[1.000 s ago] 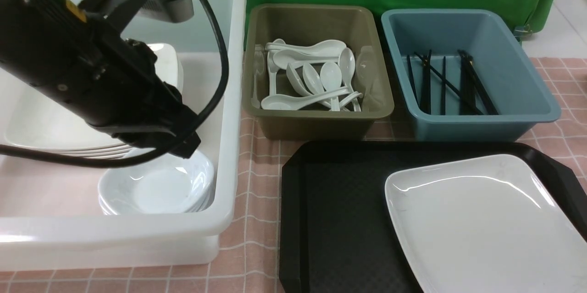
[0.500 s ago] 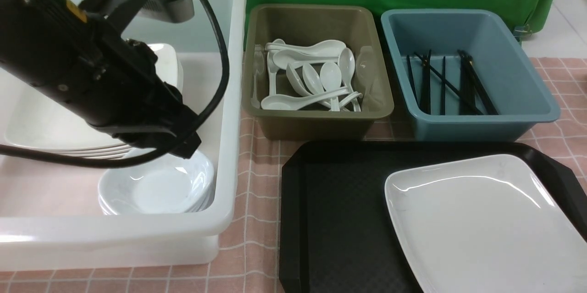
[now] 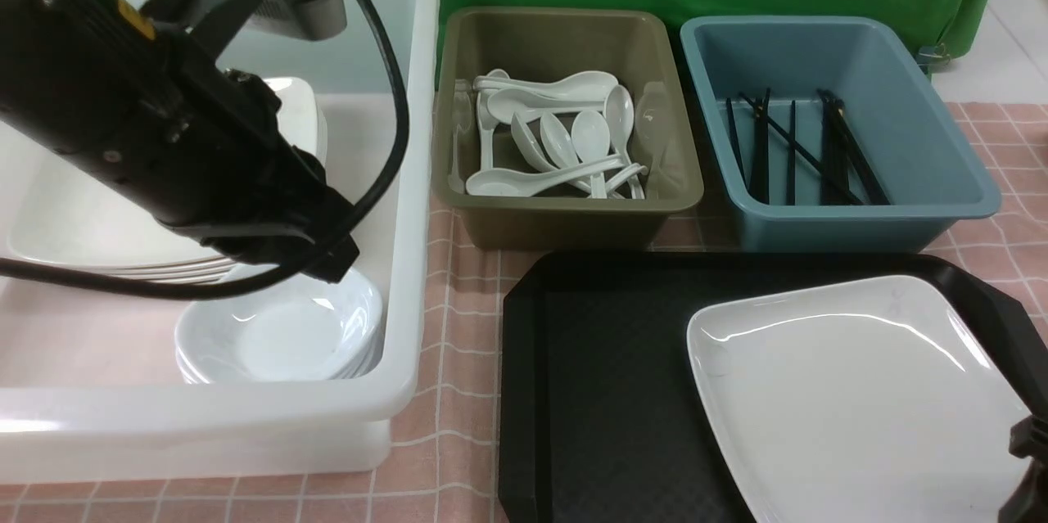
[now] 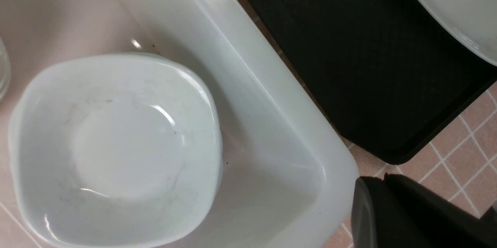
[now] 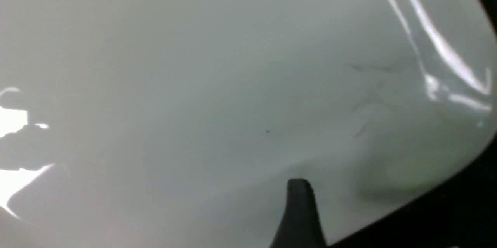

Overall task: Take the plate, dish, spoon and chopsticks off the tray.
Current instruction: Use the right arm to grab a plate from the dinner plate

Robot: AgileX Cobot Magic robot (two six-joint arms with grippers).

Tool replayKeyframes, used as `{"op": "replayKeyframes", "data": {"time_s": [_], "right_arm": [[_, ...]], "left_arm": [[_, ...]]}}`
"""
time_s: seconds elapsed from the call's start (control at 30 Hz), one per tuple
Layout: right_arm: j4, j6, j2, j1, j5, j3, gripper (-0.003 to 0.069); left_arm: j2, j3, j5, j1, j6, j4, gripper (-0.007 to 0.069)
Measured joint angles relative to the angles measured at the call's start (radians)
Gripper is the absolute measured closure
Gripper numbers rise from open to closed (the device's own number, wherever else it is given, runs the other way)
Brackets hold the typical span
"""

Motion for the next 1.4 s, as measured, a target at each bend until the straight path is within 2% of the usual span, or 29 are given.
{"op": "replayKeyframes", "data": {"time_s": [0.17, 0.23, 0.37, 0.47, 0.57, 0.6, 0.73, 0.77, 0.87, 1.2, 1.4], "right_arm": [[0.106, -0.061, 0.005, 0.044, -0.003, 0.000, 0.0113], [0.153, -0.096, 0.005, 0.105, -0.005, 0.000, 0.0113], [0.173, -0.115, 0.005, 0.214, -0.026, 0.000, 0.0113], [0.173, -0.134, 0.005, 0.242, -0.027, 0.000, 0.0113], [0.140, -0.164, 0.005, 0.247, 0.000, -0.002, 0.0113], [0.070, -0.162, 0.005, 0.247, 0.039, -0.010, 0.0113], [-0.056, -0.151, 0.005, 0.247, 0.117, -0.030, 0.0113], [-0.128, -0.137, 0.005, 0.247, 0.146, -0.045, 0.0113], [-0.184, -0.128, 0.005, 0.247, 0.142, -0.061, 0.0113], [-0.202, -0.127, 0.029, 0.247, 0.059, -0.164, 0.0113], [-0.205, -0.129, 0.129, 0.247, 0.053, -0.209, 0.0113]], "left_arm": [[0.000, 0.000, -0.001, 0.000, 0.000, 0.000, 0.0624], [0.000, 0.000, -0.008, 0.000, 0.000, 0.000, 0.0624], [0.000, 0.000, -0.016, 0.000, 0.000, 0.000, 0.0624], [0.000, 0.000, -0.018, 0.000, 0.000, 0.000, 0.0624], [0.000, 0.000, -0.018, 0.000, 0.000, 0.000, 0.0624], [0.000, 0.000, -0.018, 0.000, 0.000, 0.000, 0.0624], [0.000, 0.000, -0.017, 0.000, 0.000, 0.000, 0.0624], [0.000, 0.000, -0.016, 0.000, 0.000, 0.000, 0.0624], [0.000, 0.000, -0.015, 0.000, 0.000, 0.000, 0.0624], [0.000, 0.000, -0.001, 0.000, 0.000, -0.001, 0.0624], [0.000, 0.000, -0.001, 0.000, 0.000, -0.001, 0.0624]]}}
